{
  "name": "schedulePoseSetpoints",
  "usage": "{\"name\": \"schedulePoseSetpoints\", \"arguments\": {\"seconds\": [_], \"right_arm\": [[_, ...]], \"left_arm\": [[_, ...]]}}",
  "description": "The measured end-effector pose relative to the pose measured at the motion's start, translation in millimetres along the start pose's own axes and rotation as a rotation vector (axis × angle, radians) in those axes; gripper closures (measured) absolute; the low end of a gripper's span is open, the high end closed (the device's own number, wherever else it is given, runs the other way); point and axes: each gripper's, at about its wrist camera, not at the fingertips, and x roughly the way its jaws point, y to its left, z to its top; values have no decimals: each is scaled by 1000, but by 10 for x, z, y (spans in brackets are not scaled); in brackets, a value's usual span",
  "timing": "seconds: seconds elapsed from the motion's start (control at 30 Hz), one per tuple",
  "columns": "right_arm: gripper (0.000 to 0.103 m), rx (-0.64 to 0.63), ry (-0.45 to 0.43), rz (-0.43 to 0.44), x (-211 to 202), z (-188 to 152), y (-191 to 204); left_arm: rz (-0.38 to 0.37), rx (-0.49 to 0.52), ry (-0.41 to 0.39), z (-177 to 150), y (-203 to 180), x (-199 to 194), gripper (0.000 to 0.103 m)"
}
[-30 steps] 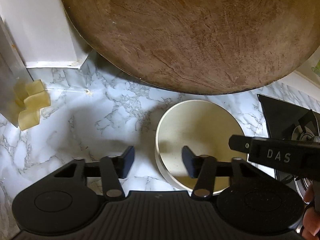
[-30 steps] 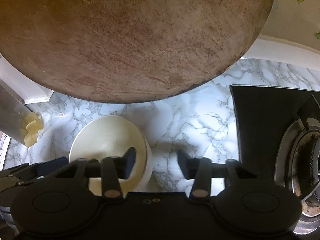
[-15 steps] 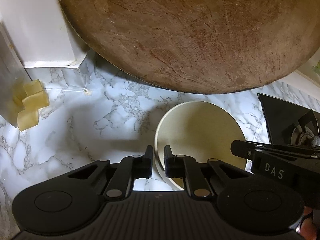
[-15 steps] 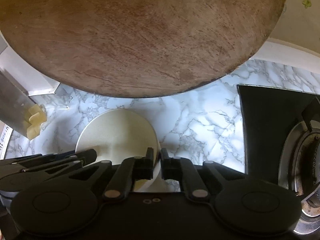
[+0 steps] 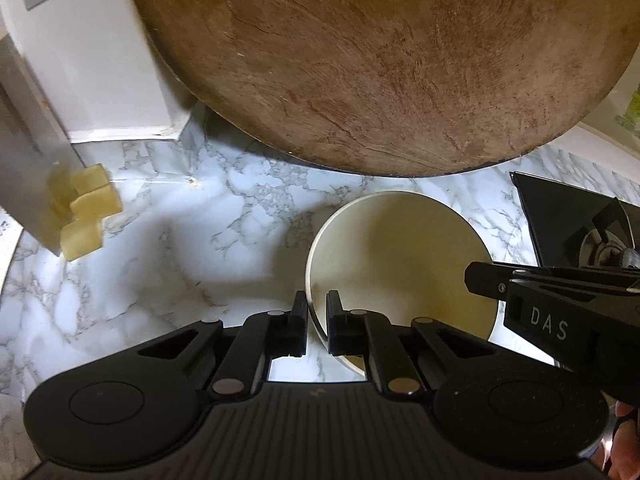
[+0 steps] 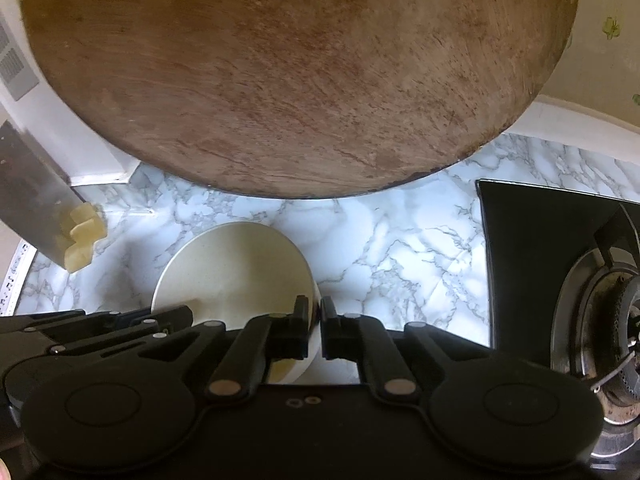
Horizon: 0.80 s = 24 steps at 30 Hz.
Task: Organize plates and bowls
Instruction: 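Lift the cream bowl and carry it back toward the pink pot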
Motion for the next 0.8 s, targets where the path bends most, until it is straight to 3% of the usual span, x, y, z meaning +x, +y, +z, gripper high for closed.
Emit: {"name": "schedulePoseSetpoints", "arguments": {"seconds": [0.8], "right_arm": [[96,-107,-64,87,-1018,-461,818]], "left_arm": [[20,-4,-59,-567,668,-1310,95]]}}
